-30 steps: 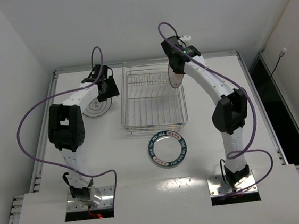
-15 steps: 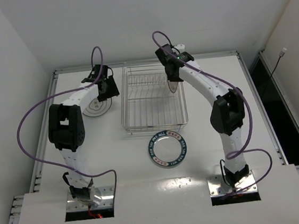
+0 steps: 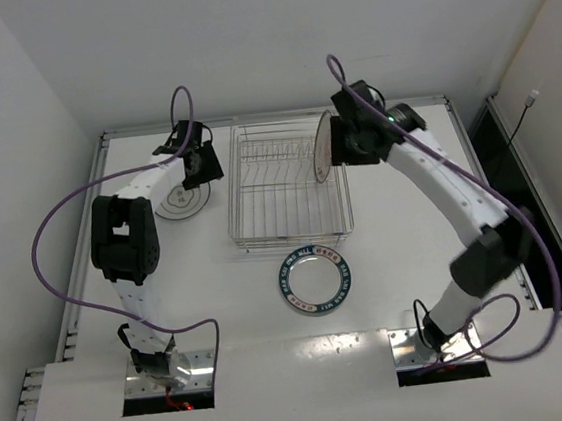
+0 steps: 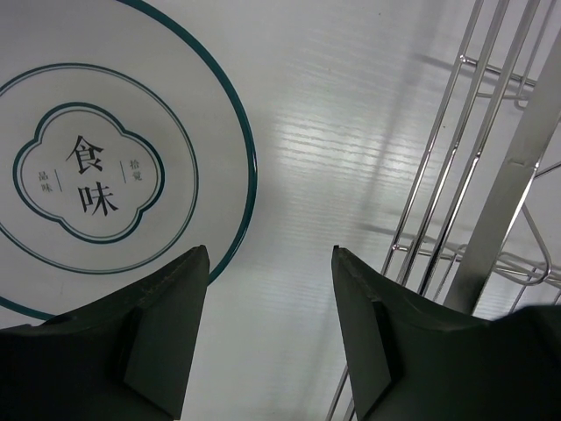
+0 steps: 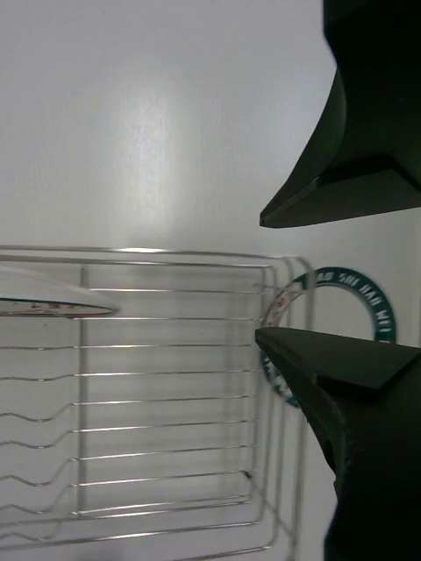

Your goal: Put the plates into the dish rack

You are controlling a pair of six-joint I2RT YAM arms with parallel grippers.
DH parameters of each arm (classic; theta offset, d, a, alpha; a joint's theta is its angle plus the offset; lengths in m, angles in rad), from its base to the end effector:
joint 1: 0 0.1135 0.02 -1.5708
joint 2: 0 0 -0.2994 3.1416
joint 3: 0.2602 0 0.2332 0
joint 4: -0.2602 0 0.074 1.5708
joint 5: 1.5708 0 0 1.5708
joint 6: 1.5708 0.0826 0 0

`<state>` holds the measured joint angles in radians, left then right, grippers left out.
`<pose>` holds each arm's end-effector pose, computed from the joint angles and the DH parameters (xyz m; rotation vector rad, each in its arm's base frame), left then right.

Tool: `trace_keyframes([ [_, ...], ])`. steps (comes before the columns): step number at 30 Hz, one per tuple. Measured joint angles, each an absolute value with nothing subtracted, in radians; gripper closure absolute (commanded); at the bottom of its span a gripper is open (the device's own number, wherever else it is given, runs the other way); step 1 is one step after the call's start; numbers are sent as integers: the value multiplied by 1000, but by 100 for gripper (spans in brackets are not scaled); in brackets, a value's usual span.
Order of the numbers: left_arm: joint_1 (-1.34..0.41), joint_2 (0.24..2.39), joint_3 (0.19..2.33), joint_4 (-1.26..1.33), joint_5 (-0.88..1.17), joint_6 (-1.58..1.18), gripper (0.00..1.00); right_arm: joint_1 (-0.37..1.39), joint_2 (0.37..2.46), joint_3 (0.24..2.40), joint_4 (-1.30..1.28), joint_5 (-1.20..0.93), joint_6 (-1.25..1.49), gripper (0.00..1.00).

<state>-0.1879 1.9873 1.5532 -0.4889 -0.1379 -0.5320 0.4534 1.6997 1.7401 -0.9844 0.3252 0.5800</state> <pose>0.4588 -0.0757 0.2227 -0.4823 2.4390 -0.1333 0.3447 0.1386 0.3561 0.2841 2.4296 0.0427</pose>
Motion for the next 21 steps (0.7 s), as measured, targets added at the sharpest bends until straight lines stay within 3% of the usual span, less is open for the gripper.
trace_keyframes([
  [2, -188, 1987, 1554, -489, -138, -532, 45, 447, 1532, 1617, -969, 283, 554, 54],
  [6, -188, 1987, 1554, -488, -138, -532, 45, 433, 1149, 1242, -922, 115, 542, 39],
  [9, -188, 1987, 1554, -489, -138, -532, 45, 416, 949, 948, -872, -54, 569, 36],
  [15, -188, 1987, 1554, -488, -140, -532, 45, 401, 901, 527, -668, -298, 853, 35],
  [21, -188, 1987, 1554, -489, -143, -532, 45, 378, 886, 443, -489, -305, 1104, 35],
])
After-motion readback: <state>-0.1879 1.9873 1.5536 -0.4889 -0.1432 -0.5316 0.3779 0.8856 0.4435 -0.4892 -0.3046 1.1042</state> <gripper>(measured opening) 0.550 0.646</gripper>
